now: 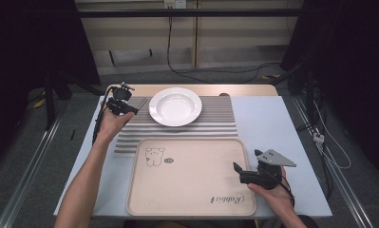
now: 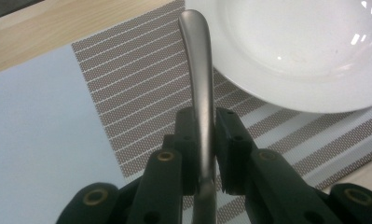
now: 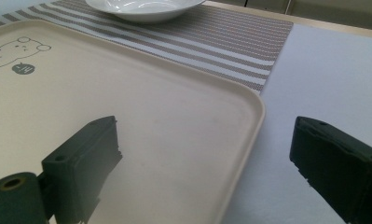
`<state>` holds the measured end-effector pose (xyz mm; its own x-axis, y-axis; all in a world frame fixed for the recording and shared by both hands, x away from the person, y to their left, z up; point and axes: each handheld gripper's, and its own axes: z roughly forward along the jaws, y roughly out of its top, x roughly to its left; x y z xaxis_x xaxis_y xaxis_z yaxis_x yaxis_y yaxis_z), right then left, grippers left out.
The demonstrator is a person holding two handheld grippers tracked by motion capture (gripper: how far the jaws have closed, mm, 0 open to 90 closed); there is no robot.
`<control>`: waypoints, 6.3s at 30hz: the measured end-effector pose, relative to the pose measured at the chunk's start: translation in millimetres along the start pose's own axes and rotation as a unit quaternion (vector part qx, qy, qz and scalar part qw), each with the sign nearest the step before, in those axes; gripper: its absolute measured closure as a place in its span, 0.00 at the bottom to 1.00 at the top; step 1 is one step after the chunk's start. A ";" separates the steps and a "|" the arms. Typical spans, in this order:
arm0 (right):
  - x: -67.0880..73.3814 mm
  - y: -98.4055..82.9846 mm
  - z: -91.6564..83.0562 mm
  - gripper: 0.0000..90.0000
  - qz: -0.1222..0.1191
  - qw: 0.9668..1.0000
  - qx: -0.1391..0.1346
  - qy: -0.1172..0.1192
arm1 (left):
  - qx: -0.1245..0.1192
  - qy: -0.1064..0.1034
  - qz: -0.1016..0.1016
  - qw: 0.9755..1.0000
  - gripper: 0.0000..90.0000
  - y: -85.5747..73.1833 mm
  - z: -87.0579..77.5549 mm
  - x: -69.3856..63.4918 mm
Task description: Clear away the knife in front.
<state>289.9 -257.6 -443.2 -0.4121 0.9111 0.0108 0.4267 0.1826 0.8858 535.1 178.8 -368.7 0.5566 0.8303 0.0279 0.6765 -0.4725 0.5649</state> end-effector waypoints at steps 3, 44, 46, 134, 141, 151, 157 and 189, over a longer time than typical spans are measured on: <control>0.1 0.3 0.1 0.09 -0.001 1.000 -0.001 -0.001 | -0.008 -0.005 0.006 1.000 0.89 0.4 -4.1 -4.0; -0.8 -0.2 -2.3 0.09 -0.002 1.000 -0.002 -0.008 | -0.014 -0.033 0.075 0.997 0.89 -28.1 -30.2 -74.4; -0.8 -0.2 -2.3 0.09 -0.002 1.000 -0.002 -0.008 | -0.013 -0.035 0.077 0.996 0.89 -29.6 -29.9 -78.6; 0.3 0.8 2.7 0.09 -0.003 1.000 0.006 0.018 | 0.027 -0.102 0.144 0.984 0.57 -83.3 -2.3 -156.1; 0.4 1.0 2.6 0.09 -0.004 1.000 0.005 0.019 | -0.010 -0.124 0.140 0.982 0.33 -79.9 -0.2 -159.7; 3.2 1.7 2.9 0.09 -0.011 1.000 0.007 0.015 | -0.041 -0.163 0.186 0.968 0.63 -83.2 -4.5 -175.2; 2.4 1.8 2.9 0.09 -0.009 1.000 0.005 0.017 | -0.023 -0.152 0.208 0.966 0.90 -85.1 3.0 -186.0; 3.1 1.7 2.9 0.09 -0.009 1.000 0.006 0.017 | 0.017 -0.117 0.177 0.977 1.00 -91.2 7.3 -143.0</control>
<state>291.7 -253.5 -443.1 -0.4470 0.8945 0.0115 0.4294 0.2033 0.8799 397.4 101.0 -430.2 0.8508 0.5250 0.0236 0.4361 -0.7304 0.5257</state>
